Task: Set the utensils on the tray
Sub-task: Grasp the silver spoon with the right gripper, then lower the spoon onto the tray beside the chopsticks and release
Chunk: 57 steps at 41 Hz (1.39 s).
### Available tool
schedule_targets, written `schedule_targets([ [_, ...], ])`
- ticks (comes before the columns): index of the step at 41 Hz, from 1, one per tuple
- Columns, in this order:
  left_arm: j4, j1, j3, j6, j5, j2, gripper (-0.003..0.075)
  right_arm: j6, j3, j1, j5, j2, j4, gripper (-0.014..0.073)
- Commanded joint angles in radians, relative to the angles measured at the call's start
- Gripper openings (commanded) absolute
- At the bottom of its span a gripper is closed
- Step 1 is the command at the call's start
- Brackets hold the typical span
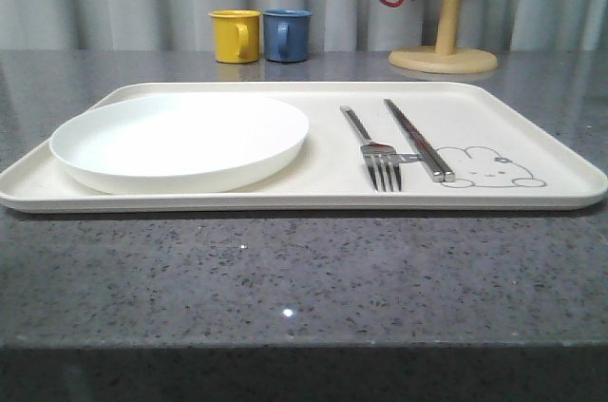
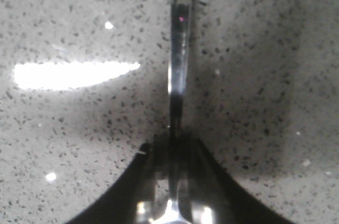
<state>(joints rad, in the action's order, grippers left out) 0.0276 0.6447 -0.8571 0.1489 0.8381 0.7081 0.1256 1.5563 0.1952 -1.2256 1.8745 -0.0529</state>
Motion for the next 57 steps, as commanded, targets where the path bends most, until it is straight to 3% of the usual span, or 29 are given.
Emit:
schedule_targets([
  [1,0.005,0.009,-0.025,-0.008,-0.074,-0.004,0.0377,0.01,0.023,0.008,0.004,-0.044,-0.006,0.0055],
  [4,0.005,0.009,-0.025,-0.008,-0.074,-0.004,0.0377,0.01,0.024,0.008,0.003,-0.044,-0.006,0.0006],
  [12,0.005,0.009,-0.025,-0.008,-0.074,-0.004,0.0377,0.01,0.033,-0.01,-0.026,-0.08,-0.035,0.0004],
  [25,0.005,0.009,-0.025,-0.008,-0.074,-0.004,0.0377,0.0,0.033,-0.212,-0.095,-0.209,-0.148,0.0004],
  [30,0.005,0.009,-0.025,-0.008,-0.074,-0.004,0.0377,-0.089,0.029,-0.299,-0.106,-0.208,-0.212,0.0004],
  [39,0.005,0.009,-0.025,-0.008,-0.074,-0.004,0.0377,-0.297,0.029,-0.407,-0.031,-0.157,-0.212,0.0006],
  [57,0.005,0.009,-0.025,-0.008,-0.074,-0.004,0.0377,-0.413,0.029,-0.414,-0.018,-0.057,-0.153,0.003],
])
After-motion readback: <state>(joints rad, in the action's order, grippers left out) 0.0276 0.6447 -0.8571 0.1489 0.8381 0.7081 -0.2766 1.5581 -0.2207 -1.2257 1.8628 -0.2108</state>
